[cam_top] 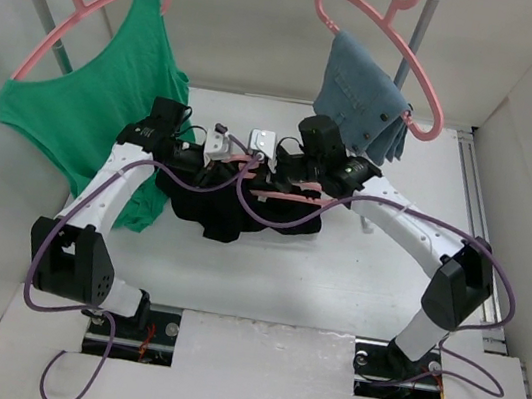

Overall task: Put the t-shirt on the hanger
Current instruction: Place tshirt on hanger

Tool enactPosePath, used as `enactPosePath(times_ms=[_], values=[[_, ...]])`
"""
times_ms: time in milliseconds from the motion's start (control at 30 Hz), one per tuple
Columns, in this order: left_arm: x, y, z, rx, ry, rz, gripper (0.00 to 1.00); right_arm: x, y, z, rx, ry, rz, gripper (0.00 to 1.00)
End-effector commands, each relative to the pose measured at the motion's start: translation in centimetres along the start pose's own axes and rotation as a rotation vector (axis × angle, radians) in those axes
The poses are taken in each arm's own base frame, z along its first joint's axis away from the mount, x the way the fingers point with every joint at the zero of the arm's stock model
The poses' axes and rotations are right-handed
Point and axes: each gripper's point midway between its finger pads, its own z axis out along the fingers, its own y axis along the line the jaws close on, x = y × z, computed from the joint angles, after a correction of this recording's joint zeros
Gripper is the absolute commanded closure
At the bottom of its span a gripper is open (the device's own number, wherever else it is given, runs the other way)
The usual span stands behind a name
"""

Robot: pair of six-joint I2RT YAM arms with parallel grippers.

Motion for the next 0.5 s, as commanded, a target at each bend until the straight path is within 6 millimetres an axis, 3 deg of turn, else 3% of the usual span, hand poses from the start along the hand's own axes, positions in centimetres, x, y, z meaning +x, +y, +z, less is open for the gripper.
enactPosePath(times_ms=[0,133,233,267,300,333,367,467], values=[[-2.0,-2.5,1.0,0.083,-0.029,0.037,1.0,-8.0,-2.1,0.3,0.087,-0.225,-0.139,0.93],[-1.5,-1.5,0.6,0.027,0.004,0.004,1.0,-7.4,-2.5,-1.2,0.172,-0.185,-0.043,0.34],[-1.4,1.0,-0.4,-0.087,0.015,-0.063,1.0,-6.5,-4.5,-4.1,0.375,-0.131,0.056,0.23],[-1.5,1.4,-0.4,-0.104,0.014,-0.078,1.0,-6.0,-4.3,-5.9,0.447,-0.125,0.132,0.21],[-1.3,2.0,-0.8,-0.135,0.023,-0.091,1.0,-4.7,-5.7,-7.9,0.598,-0.083,0.197,0.2],[-1.3,2.0,-0.8,-0.135,0.023,-0.092,1.0,-4.1,-5.8,-9.0,0.662,-0.078,0.252,0.2],[-1.3,2.0,-0.8,-0.135,0.023,-0.092,1.0,-2.9,-5.1,-10.3,0.708,-0.07,0.307,0.2],[-1.7,1.5,-0.8,-0.11,0.007,-0.089,1.0,0.2,-3.0,-11.1,0.753,-0.07,0.494,0.21]])
